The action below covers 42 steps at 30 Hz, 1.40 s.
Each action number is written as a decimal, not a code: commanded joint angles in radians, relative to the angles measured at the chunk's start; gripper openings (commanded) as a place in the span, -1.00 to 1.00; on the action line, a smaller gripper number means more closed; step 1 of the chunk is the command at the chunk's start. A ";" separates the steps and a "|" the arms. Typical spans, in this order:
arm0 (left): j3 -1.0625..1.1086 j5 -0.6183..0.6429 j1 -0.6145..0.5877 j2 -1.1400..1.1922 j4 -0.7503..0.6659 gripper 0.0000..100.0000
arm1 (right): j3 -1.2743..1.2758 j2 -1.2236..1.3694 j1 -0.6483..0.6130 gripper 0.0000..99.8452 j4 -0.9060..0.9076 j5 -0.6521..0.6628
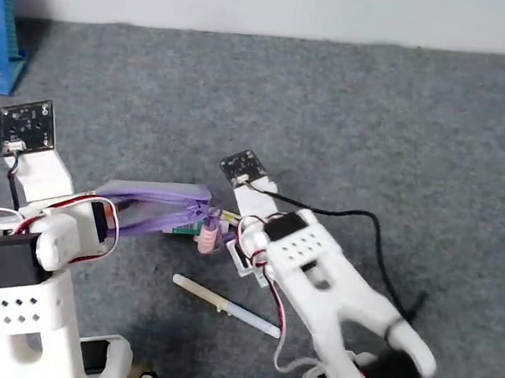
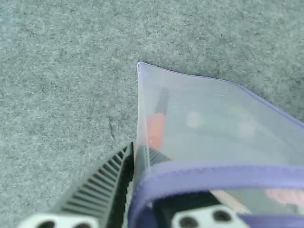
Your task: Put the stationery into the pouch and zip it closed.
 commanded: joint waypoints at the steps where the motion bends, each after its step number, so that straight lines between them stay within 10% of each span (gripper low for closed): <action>1: -0.038 -0.006 -0.005 0.003 0.008 -0.98 | -0.014 -0.239 -0.015 -0.98 0.124 0.037; 19: -0.165 0.051 0.032 0.012 0.089 -0.98 | -0.014 -1.012 -0.283 -0.98 0.142 0.075; 42: -0.179 0.055 0.058 0.012 0.098 -0.98 | 0.506 -1.035 -0.423 -0.98 -1.161 0.180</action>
